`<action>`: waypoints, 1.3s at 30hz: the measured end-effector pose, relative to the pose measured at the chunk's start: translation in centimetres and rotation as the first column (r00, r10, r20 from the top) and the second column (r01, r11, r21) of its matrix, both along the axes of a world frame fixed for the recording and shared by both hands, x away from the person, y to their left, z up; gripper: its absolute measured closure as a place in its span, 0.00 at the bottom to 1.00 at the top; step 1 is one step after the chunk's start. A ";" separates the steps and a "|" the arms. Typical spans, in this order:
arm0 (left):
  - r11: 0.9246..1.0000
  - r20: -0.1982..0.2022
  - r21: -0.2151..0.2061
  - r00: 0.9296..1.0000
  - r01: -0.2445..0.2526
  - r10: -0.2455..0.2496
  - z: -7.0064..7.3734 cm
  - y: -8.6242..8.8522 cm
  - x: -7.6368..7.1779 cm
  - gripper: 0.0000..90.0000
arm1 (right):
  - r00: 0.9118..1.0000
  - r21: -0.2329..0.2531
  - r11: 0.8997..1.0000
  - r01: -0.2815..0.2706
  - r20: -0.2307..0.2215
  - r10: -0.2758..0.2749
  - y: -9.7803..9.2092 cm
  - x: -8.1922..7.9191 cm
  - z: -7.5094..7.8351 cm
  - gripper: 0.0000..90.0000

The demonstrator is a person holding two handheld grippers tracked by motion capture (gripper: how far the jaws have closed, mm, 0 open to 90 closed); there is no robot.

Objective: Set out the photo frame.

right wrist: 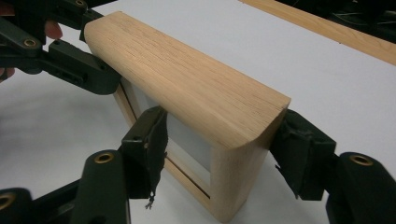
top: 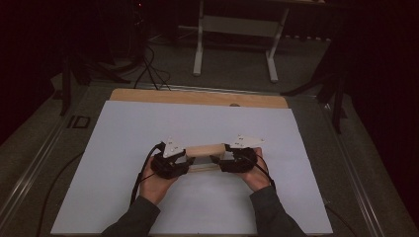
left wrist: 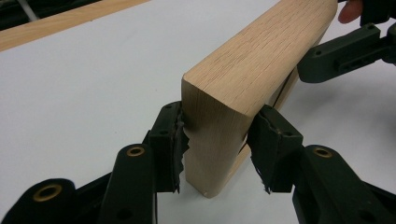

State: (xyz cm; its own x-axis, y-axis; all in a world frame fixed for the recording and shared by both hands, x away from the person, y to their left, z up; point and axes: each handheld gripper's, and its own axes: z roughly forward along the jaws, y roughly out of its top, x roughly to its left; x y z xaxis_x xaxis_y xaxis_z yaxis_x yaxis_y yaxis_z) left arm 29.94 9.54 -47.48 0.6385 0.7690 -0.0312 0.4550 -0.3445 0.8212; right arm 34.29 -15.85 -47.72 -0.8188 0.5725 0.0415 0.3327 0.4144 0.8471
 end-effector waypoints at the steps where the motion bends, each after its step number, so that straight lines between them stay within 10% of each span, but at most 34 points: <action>1: 1.000 0.000 0.000 1.000 0.000 0.000 0.0 0.0 0.0 0.63 | 1.000 0.003 1.000 0.001 -0.005 -0.001 -0.1 0.0 0.0 0.44; 39: 0.999 -0.015 -0.004 0.999 -0.036 0.036 0.4 1.2 1.7 0.59 | 0.999 -0.002 0.999 0.036 0.025 -0.036 1.4 0.4 -0.1 0.53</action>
State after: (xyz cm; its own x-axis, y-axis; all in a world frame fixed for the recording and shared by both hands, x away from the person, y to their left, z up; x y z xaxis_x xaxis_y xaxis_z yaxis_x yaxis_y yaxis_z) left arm 31.60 10.78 -47.05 0.6100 0.7912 -0.0434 0.4789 -0.3246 0.8156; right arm 34.70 -14.49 -47.79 -0.7987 0.6013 0.0203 0.3262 0.4044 0.8544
